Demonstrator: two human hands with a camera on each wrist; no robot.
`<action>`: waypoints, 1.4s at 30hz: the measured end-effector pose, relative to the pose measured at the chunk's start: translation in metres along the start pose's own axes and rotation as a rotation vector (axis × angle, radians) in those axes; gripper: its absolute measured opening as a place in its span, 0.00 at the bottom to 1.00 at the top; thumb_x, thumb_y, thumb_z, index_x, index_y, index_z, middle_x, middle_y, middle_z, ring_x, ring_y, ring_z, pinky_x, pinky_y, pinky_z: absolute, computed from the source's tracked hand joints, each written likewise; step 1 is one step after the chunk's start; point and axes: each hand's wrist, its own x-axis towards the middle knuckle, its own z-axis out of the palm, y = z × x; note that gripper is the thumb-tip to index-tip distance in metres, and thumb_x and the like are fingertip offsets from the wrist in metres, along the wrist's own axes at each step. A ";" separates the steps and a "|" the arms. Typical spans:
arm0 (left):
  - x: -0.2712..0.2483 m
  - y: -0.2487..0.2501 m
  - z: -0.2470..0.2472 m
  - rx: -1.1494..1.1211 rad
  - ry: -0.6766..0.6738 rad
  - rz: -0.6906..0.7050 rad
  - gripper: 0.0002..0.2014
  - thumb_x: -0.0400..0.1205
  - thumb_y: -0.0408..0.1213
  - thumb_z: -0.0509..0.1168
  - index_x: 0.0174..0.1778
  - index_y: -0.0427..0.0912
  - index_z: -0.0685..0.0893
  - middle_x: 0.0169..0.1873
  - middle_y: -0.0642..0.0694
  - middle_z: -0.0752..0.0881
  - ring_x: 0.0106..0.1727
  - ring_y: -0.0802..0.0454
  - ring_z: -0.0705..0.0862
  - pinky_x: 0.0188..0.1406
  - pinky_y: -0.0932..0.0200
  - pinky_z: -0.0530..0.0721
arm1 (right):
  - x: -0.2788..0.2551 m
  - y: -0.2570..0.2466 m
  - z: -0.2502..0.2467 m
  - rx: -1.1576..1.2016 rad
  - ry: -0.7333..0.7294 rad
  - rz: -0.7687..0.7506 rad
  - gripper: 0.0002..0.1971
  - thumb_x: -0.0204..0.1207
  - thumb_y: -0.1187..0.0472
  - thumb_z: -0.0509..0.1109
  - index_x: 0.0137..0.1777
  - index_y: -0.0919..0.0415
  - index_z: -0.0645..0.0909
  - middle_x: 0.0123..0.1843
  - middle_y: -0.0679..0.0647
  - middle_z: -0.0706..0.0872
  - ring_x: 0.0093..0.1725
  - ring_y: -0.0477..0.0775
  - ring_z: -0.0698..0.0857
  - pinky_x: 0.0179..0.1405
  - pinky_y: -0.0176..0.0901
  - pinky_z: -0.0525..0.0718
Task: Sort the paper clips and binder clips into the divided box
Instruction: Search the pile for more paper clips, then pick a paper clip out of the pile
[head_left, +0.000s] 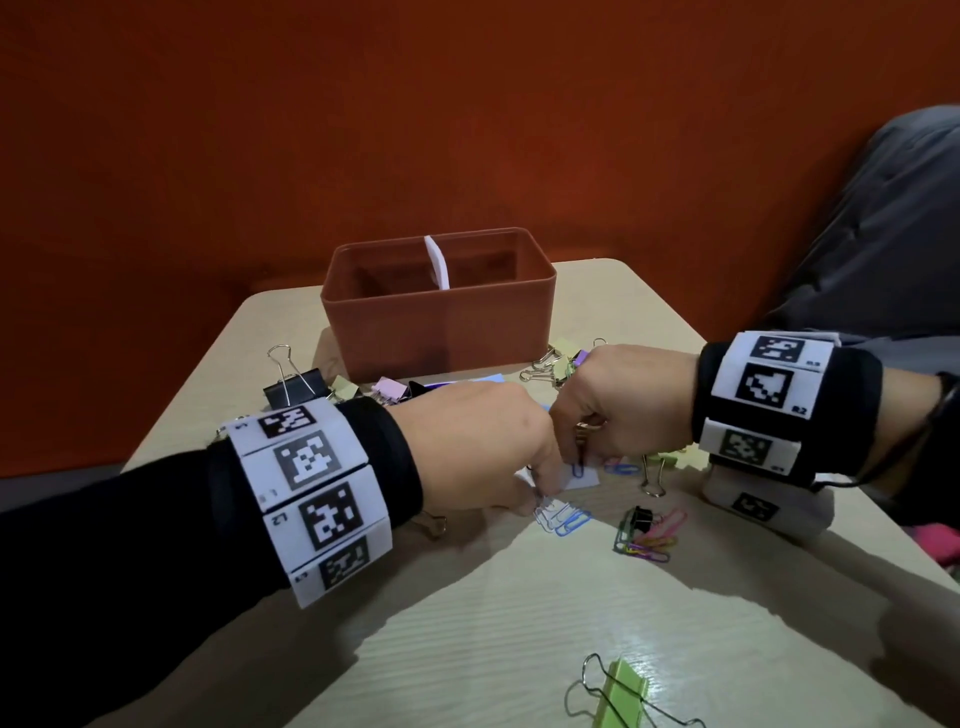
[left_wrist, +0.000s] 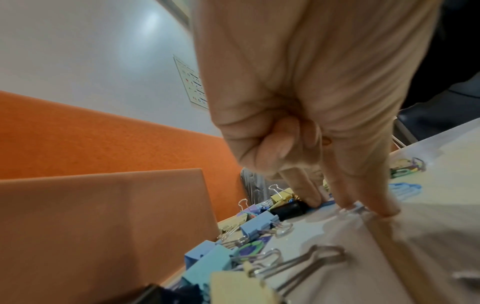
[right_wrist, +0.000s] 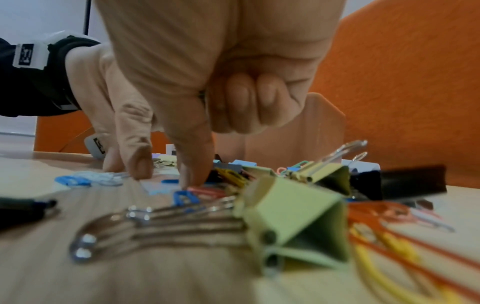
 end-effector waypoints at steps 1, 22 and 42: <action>0.000 0.000 0.000 0.001 0.011 0.000 0.09 0.79 0.46 0.68 0.54 0.59 0.89 0.36 0.60 0.76 0.43 0.61 0.72 0.34 0.65 0.62 | 0.000 0.000 0.000 0.008 -0.002 0.006 0.10 0.67 0.63 0.74 0.44 0.47 0.89 0.37 0.47 0.91 0.37 0.44 0.84 0.41 0.39 0.81; -0.012 -0.004 -0.009 -0.278 -0.103 -0.209 0.11 0.87 0.37 0.53 0.42 0.53 0.76 0.28 0.61 0.75 0.31 0.70 0.73 0.31 0.77 0.69 | 0.003 -0.011 0.009 -0.153 -0.165 -0.037 0.02 0.72 0.60 0.66 0.43 0.57 0.79 0.28 0.45 0.73 0.30 0.49 0.72 0.36 0.40 0.72; 0.000 0.034 -0.001 0.000 0.034 -0.121 0.08 0.81 0.46 0.65 0.51 0.52 0.86 0.48 0.53 0.86 0.46 0.52 0.79 0.39 0.60 0.75 | -0.029 0.022 0.013 0.857 -0.179 0.150 0.12 0.63 0.69 0.58 0.43 0.59 0.78 0.29 0.58 0.77 0.22 0.49 0.71 0.20 0.36 0.66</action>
